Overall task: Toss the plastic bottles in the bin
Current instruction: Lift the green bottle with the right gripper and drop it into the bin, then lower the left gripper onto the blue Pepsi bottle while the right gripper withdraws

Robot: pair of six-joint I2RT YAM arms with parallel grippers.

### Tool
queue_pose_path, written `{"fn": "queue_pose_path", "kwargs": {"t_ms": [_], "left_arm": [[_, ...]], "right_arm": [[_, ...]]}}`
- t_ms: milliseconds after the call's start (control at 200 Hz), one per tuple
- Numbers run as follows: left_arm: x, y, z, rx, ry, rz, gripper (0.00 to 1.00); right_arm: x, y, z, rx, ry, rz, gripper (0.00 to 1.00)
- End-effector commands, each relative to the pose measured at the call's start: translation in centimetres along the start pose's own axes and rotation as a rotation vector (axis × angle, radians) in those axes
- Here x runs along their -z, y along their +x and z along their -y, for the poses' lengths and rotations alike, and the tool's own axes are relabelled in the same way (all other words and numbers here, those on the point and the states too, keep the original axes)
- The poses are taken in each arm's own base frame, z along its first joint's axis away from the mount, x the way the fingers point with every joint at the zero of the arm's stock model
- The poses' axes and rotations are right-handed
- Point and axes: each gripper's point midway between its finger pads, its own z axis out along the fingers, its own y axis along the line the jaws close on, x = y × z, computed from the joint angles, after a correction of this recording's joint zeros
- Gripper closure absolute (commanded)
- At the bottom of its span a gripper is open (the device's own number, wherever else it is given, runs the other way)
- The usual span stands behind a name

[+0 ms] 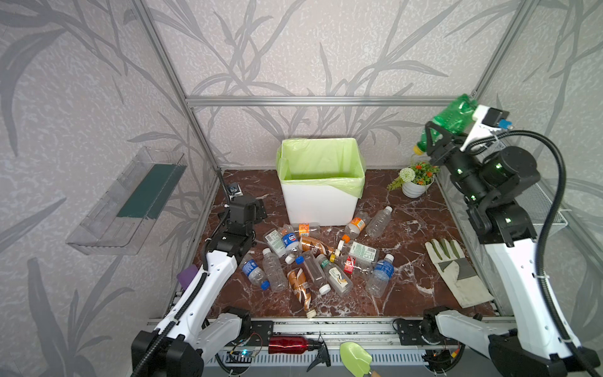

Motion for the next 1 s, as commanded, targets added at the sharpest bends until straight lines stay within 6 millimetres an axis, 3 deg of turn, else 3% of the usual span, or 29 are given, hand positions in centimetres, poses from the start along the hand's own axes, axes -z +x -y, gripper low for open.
{"fn": "queue_pose_path", "kwargs": {"t_ms": [0,85,135,190,305,365,385,395,405,515,640,730,870,995], "left_arm": [[0.2,0.6,-0.1,0.025,0.009,-0.031,0.01],[0.3,0.6,-0.1,0.028,0.012,-0.036,0.01],[0.5,0.5,-0.2,0.024,0.009,-0.037,0.01],[0.9,0.2,-0.5,0.016,0.000,-0.033,0.01],[1.7,-0.5,-0.8,0.021,0.004,-0.014,0.01],[2.1,-0.7,-0.9,0.035,0.011,-0.004,0.01],[2.2,-0.8,-0.9,0.038,0.012,-0.001,0.01],[2.3,-0.8,-0.9,0.041,0.011,-0.002,0.01],[2.3,-0.8,-1.0,0.042,0.009,-0.001,0.01],[3.1,-0.9,-1.5,0.057,0.007,0.014,0.01],[4.0,-0.7,-1.3,0.052,0.030,0.020,0.01],[4.5,0.2,0.0,0.037,0.067,-0.002,0.01],[4.9,2.4,3.2,0.029,0.136,-0.057,0.02],[4.8,5.8,5.6,0.097,0.196,-0.187,0.05]], "right_arm": [[-7.2,11.4,-5.9,0.041,-0.212,-0.297,0.66],[-10.8,20.3,-8.9,0.090,-0.279,-0.550,0.59],[-11.6,22.8,-9.3,0.119,-0.269,-0.653,0.51],[-11.7,21.6,-9.1,0.147,-0.241,-0.663,0.31],[-11.6,13.8,-9.0,0.207,-0.174,-0.434,0.01],[-10.4,9.8,-8.9,0.220,-0.147,-0.316,0.01],[-10.4,9.7,-8.8,0.222,-0.139,-0.310,0.01],[-9.6,7.9,-8.8,0.223,-0.133,-0.275,0.01],[-9.3,7.4,-8.8,0.222,-0.127,-0.266,0.01],[-6.3,4.3,-8.2,0.230,-0.094,-0.179,0.01],[-3.0,4.4,-5.8,0.233,-0.026,-0.141,0.01],[-0.7,5.4,-2.5,0.206,0.050,-0.147,0.01],[2.9,9.1,4.0,0.055,0.173,-0.202,0.01],[5.8,13.1,7.9,-0.025,0.267,-0.262,0.01]]}}
